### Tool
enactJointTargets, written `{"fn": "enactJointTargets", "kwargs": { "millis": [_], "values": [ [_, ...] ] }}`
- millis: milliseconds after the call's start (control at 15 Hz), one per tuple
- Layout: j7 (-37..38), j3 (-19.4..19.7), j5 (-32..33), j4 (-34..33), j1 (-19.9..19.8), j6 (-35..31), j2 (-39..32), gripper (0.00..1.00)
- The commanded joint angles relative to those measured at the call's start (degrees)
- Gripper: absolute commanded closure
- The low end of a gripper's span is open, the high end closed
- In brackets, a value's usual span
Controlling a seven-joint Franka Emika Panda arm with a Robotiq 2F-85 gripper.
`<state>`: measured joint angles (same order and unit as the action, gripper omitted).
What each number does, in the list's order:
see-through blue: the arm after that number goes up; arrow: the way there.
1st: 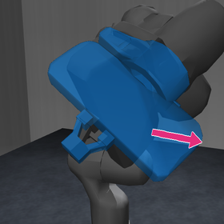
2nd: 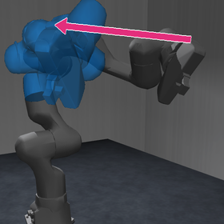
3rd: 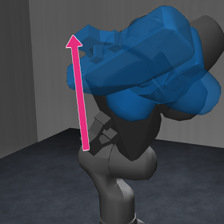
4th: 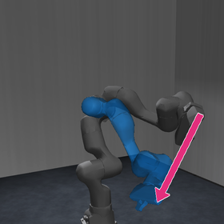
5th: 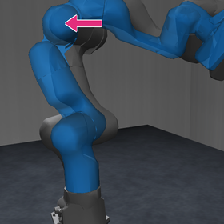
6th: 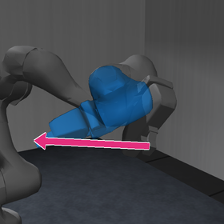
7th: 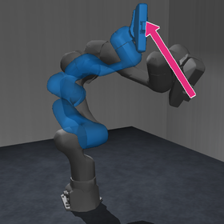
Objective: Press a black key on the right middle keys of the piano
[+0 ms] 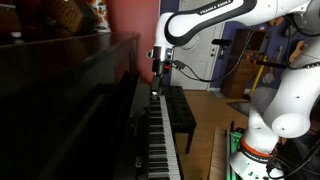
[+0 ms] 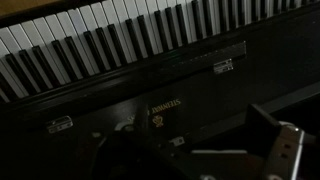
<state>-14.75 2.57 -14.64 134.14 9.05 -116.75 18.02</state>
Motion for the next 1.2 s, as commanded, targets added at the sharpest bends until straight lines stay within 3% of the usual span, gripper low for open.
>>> {"fn": "enactJointTargets", "kwargs": {
  "millis": [0, 333, 667, 1133],
  "values": [
    [-0.2, -1.1, -0.3, -0.1, -1.1, 0.2, 0.0, 0.00],
    [-0.2, -1.1, -0.3, -0.1, -1.1, 0.2, 0.0, 0.00],
    [-0.2, 0.0, 5.7, -0.1, -5.2, -0.9, -5.1, 0.00],
    [-10.7, 4.1, 14.1, 1.7, -10.9, -2.4, -7.5, 0.00]
  ]
}}
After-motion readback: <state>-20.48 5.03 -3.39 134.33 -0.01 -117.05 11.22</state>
